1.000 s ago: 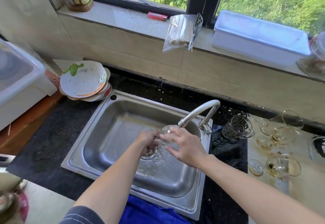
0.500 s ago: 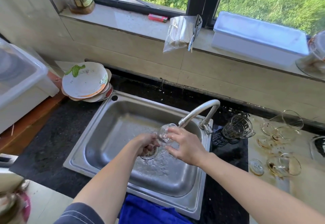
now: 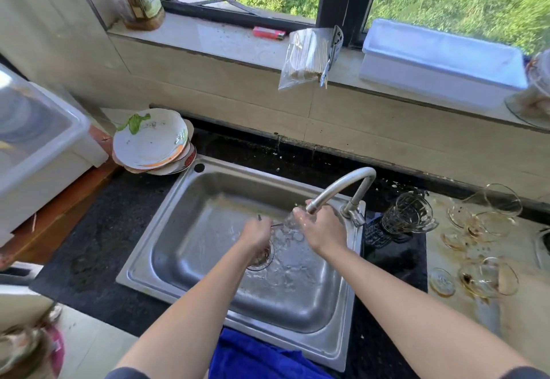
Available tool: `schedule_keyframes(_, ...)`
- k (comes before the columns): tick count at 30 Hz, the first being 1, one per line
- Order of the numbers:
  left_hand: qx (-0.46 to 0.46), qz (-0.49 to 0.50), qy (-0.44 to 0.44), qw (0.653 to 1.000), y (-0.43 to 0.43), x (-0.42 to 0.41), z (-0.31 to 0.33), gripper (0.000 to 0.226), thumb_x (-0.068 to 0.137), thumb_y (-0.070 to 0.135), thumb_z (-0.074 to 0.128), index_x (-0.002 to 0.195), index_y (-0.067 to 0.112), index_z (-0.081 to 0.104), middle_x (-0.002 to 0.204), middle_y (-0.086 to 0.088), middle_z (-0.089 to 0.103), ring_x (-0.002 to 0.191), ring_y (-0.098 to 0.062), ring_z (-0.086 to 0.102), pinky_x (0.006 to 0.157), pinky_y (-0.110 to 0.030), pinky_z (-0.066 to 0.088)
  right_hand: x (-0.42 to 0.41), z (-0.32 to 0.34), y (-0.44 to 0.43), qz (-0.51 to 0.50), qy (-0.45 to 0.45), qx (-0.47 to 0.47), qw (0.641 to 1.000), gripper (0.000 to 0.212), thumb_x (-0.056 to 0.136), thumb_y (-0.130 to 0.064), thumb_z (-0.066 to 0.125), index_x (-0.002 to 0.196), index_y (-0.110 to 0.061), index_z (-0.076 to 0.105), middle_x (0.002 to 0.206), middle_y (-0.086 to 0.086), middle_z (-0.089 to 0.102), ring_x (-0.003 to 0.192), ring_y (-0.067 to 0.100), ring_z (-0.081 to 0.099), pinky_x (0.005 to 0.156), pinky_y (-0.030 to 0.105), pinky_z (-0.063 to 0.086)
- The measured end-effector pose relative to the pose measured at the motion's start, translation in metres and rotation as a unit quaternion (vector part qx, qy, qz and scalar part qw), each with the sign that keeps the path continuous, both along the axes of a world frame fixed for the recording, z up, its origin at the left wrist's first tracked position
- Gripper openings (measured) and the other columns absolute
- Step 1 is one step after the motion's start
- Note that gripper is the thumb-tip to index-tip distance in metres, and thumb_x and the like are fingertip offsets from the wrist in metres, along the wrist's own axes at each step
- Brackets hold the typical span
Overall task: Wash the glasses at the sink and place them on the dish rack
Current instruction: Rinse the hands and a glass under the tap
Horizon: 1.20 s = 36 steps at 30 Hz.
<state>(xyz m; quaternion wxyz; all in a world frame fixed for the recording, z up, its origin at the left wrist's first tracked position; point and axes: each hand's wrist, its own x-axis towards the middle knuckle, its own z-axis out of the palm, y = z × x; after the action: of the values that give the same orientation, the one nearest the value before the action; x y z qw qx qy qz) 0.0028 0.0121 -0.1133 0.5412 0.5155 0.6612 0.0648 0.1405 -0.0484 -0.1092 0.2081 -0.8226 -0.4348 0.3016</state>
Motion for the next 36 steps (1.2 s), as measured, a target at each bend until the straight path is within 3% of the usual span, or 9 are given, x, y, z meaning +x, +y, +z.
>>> schedule_keyframes(3, 0.089, -0.008, 0.035, 0.995, 0.0, -0.008, 0.0, 0.033, 0.097, 0.029, 0.035, 0.107, 0.002, 0.053, 0.113, -0.02, 0.059, 0.105, -0.034, 0.054, 0.091, -0.042, 0.043, -0.002, 0.003, 0.003, 0.03, -0.013, 0.028, 0.999, 0.041, 0.09, -0.061, 0.046, 0.102, -0.027, 0.063, 0.092, -0.013, 0.061, 0.084, 0.012, 0.058, 0.077, 0.03, 0.046)
schedule_keyframes(6, 0.171, -0.09, 0.115, 0.974, -0.003, -0.016, 0.007, 0.033, 0.1, 0.039, 0.032, 0.101, 0.009, 0.047, 0.107, -0.015, 0.061, 0.101, -0.036, 0.054, 0.076, -0.039, 0.037, 0.006, 0.016, 0.004, 0.043, 0.006, -0.046, 0.998, 0.05, 0.098, -0.051, 0.036, 0.064, -0.02, 0.054, 0.065, -0.007, 0.059, 0.07, 0.022, 0.058, 0.07, 0.034, 0.048)
schedule_keyframes(10, 0.251, -0.158, 0.129, 0.946, -0.009, -0.013, 0.017, 0.026, 0.101, 0.042, 0.033, 0.097, 0.017, 0.039, 0.099, -0.013, 0.065, 0.095, -0.038, 0.057, 0.068, -0.037, 0.032, -0.012, 0.015, 0.001, 0.158, 0.0, -0.054, 0.986, 0.044, 0.101, -0.046, 0.031, 0.078, -0.022, 0.061, 0.09, 0.002, 0.068, 0.084, 0.024, 0.06, 0.078, 0.04, 0.049)
schedule_keyframes(14, 0.246, -0.083, 0.094, 0.961, -0.009, -0.014, 0.017, 0.027, 0.101, 0.042, 0.033, 0.093, 0.017, 0.039, 0.096, -0.013, 0.064, 0.092, -0.036, 0.056, 0.071, -0.039, 0.034, 0.004, 0.021, 0.012, -0.035, 0.213, -0.066, 0.974, 0.037, 0.099, -0.032, 0.045, 0.066, -0.019, 0.058, 0.072, 0.004, 0.065, 0.063, 0.022, 0.06, 0.069, 0.043, 0.051)
schedule_keyframes(18, 0.193, -0.01, 0.067, 0.979, -0.006, -0.015, 0.01, 0.033, 0.101, 0.043, 0.033, 0.099, 0.012, 0.045, 0.106, -0.013, 0.061, 0.098, -0.033, 0.054, 0.074, -0.036, 0.033, -0.005, 0.028, -0.002, 0.064, 0.005, -0.012, 0.998, 0.044, 0.098, -0.054, 0.036, 0.101, -0.023, 0.068, 0.1, -0.003, 0.069, 0.09, 0.021, 0.065, 0.086, 0.038, 0.05)
schedule_keyframes(26, 0.214, -0.058, 0.062, 0.973, -0.01, -0.013, 0.013, 0.033, 0.101, 0.044, 0.032, 0.099, 0.014, 0.044, 0.099, -0.007, 0.061, 0.096, -0.031, 0.054, 0.074, -0.036, 0.032, 0.001, 0.029, 0.005, 0.039, 0.088, -0.03, 0.995, 0.043, 0.101, -0.043, 0.041, 0.084, -0.013, 0.067, 0.068, -0.001, 0.06, 0.064, 0.019, 0.059, 0.058, 0.031, 0.043)
schedule_keyframes(30, 0.173, 0.015, -0.023, 0.985, -0.008, -0.014, 0.011, 0.035, 0.103, 0.037, 0.032, 0.096, 0.006, 0.045, 0.089, -0.004, 0.052, 0.09, -0.026, 0.049, 0.073, -0.035, 0.03, 0.018, 0.033, 0.015, -0.195, 0.475, -0.04, 0.857, 0.041, 0.103, -0.029, 0.039, 0.086, -0.013, 0.073, 0.101, 0.013, 0.067, 0.073, 0.021, 0.064, 0.052, 0.03, 0.055)
schedule_keyframes(33, 0.139, 0.048, -0.038, 0.988, -0.007, -0.012, 0.01, 0.037, 0.103, 0.034, 0.031, 0.107, 0.002, 0.047, 0.101, -0.008, 0.051, 0.098, -0.025, 0.048, 0.081, -0.033, 0.03, 0.009, 0.037, 0.013, -0.228, 0.585, -0.056, 0.776, 0.042, 0.106, -0.035, 0.03, 0.104, -0.009, 0.064, 0.108, 0.025, 0.063, 0.082, 0.036, 0.069, 0.055, 0.032, 0.058)
schedule_keyframes(36, 0.115, 0.031, -0.034, 0.992, -0.012, -0.009, 0.009, 0.035, 0.102, 0.036, 0.031, 0.104, 0.004, 0.045, 0.102, -0.01, 0.051, 0.096, -0.025, 0.048, 0.084, -0.036, 0.035, 0.005, 0.041, 0.019, -0.283, 0.54, -0.049, 0.791, 0.039, 0.105, -0.029, 0.032, 0.114, -0.008, 0.064, 0.107, 0.026, 0.063, 0.067, 0.031, 0.07, 0.046, 0.026, 0.055)
